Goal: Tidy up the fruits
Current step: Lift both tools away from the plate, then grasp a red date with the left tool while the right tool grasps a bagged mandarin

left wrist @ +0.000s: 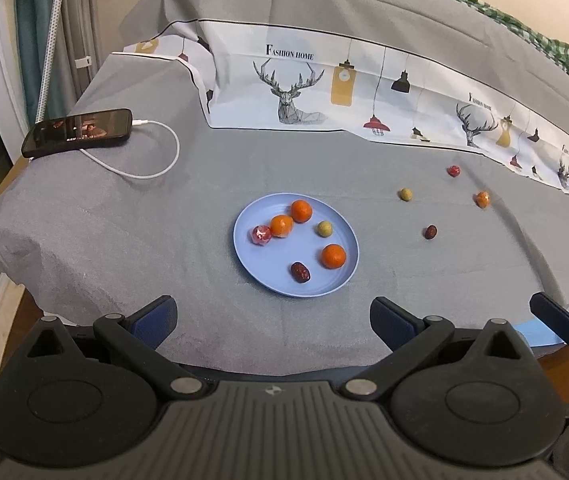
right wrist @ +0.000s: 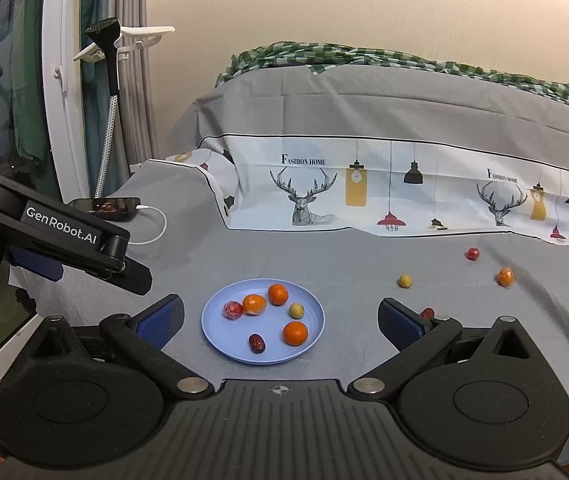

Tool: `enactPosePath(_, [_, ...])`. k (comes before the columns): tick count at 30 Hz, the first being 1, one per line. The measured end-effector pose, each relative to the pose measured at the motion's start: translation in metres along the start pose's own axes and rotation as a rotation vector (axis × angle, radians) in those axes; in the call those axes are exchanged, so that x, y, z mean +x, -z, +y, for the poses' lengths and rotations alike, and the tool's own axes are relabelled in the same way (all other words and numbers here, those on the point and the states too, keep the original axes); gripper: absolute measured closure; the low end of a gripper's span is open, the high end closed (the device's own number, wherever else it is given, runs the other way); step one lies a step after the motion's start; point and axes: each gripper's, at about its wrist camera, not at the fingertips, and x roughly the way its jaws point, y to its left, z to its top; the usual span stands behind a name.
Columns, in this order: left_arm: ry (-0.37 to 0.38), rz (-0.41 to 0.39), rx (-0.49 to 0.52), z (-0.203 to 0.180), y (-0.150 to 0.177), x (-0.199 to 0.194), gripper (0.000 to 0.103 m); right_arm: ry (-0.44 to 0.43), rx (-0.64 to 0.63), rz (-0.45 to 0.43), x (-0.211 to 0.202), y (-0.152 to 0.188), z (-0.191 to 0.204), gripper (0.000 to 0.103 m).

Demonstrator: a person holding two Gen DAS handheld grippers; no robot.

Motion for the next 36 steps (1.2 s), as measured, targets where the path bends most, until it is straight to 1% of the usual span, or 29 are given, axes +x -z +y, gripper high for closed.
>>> enactPosePath(4, [-0.020, 0.012, 0.002, -0.004, -0.003, 0.008, 0.000, 0.016, 0.022, 0.000, 0.004, 0.001, -0.005, 0.001])
enactPosePath(8, [-0.021, 0.032, 0.017, -0.011, -0.009, 0.020, 0.000, 0.094, 0.070, -0.022, 0.007, -0.001, -0.025, 0.001])
enactPosePath(13, [-0.035, 0.046, 0.045, -0.031, -0.021, 0.040, 0.000, 0.193, 0.130, -0.019, 0.016, -0.001, -0.071, 0.001])
enactPosePath(17, [-0.028, 0.051, 0.076, -0.056, -0.033, 0.061, 0.000, 0.279, 0.176, 0.002, 0.030, 0.002, -0.116, 0.001])
enactPosePath(20, [-0.003, 0.065, 0.097, -0.081, -0.043, 0.083, 0.000, 0.340, 0.232, 0.018, 0.041, 0.003, -0.150, 0.001])
enactPosePath(24, [0.031, 0.089, 0.142, -0.120, -0.053, 0.120, 0.000, 0.388, 0.287, 0.047, 0.059, 0.007, -0.189, 0.001])
enactPosePath(26, [0.051, 0.093, 0.167, -0.141, -0.057, 0.142, 0.000, 0.413, 0.287, 0.060, 0.074, 0.006, -0.212, 0.001])
enactPosePath(27, [0.048, 0.086, 0.171, -0.151, -0.059, 0.153, 0.000, 0.431, 0.298, 0.073, 0.084, 0.006, -0.224, 0.001])
enactPosePath(29, [0.052, 0.063, 0.183, -0.171, -0.063, 0.175, 0.000, 0.461, 0.348, 0.090, 0.104, 0.006, -0.249, 0.001])
enactPosePath(32, [0.081, 0.080, 0.209, -0.203, -0.071, 0.218, 0.000, 0.496, 0.408, 0.115, 0.143, 0.009, -0.286, 0.001])
enactPosePath(33, [0.087, 0.094, 0.215, -0.213, -0.073, 0.235, 0.000, 0.493, 0.418, 0.125, 0.160, 0.010, -0.299, 0.001])
enactPosePath(36, [0.112, 0.126, 0.238, -0.239, -0.075, 0.279, 0.000, 0.499, 0.405, 0.155, 0.209, 0.013, -0.331, 0.001])
